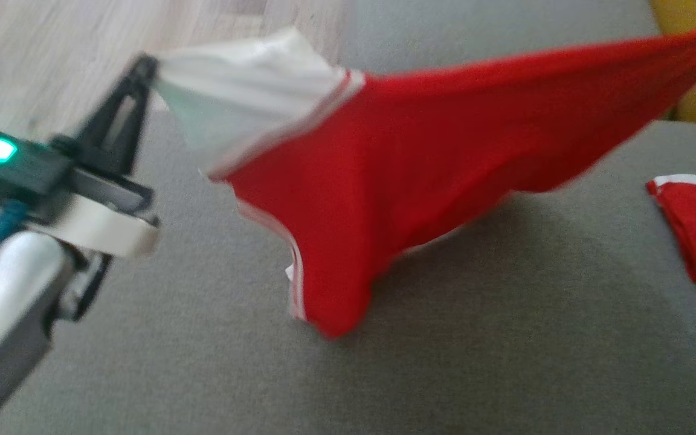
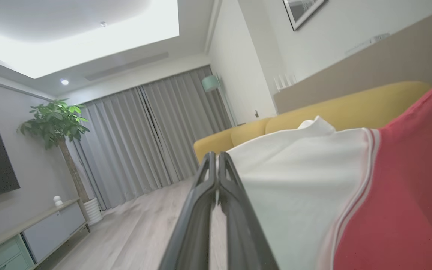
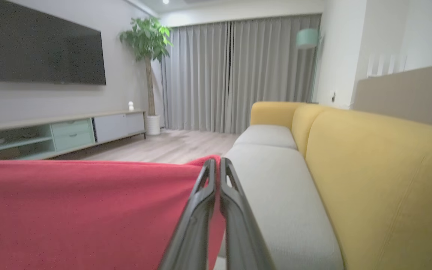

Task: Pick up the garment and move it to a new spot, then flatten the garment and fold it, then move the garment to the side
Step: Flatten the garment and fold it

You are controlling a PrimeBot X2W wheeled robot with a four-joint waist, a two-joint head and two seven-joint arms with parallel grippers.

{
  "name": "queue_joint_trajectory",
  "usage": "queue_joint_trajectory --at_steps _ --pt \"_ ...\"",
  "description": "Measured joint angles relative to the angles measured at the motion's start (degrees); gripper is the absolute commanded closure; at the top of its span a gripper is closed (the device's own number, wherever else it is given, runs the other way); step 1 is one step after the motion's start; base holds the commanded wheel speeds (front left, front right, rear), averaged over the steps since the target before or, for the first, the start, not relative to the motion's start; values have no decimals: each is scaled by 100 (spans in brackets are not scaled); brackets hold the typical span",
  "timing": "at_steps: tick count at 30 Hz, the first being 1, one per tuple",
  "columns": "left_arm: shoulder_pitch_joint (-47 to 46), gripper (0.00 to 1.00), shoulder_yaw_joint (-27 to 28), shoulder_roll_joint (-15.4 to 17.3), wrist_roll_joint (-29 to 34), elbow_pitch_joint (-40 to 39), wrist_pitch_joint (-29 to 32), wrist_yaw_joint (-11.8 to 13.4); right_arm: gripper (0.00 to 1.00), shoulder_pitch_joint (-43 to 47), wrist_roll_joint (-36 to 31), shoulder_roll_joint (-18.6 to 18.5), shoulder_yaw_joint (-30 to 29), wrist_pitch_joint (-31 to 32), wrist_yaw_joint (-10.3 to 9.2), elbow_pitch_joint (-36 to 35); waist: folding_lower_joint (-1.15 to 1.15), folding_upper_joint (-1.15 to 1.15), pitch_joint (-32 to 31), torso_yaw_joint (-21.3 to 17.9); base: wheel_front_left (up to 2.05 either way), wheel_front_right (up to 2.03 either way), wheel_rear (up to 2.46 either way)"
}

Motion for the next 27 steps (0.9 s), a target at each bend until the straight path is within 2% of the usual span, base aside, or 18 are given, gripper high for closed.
queue_joint_trajectory --at_steps 6,11,15,20,23,27 --pt "-328 100 430 320 -256 -448 107 21 100 1 32 -140 -748 297 0 -904 0 0 -295 -254 0 0 0" --pt "-1161 100 520 301 -287 -423 423 -325 100 -131 -249 -69 -1088 751 0 -1266 1 0 -286 -396 0 0 0" --pt "-1844 100 413 42 -285 192 778 -702 100 -617 -480 208 -943 1118 0 -1105 2 0 -113 -436 0 0 0" --pt "-2508 100 230 -448 -271 1419 1070 -1189 100 -1486 -710 513 -508 1313 0 -445 3 0 314 -463 0 0 0" --pt "-3148 100 227 -760 -164 2193 1013 -1311 100 -2206 -861 637 -304 1228 0 -2 4 0 721 -469 0 0 0" --pt "-3999 100 260 -1111 198 3133 555 -1381 100 -3192 -1126 838 -94 771 0 635 5 0 1305 -485 0 0 0"
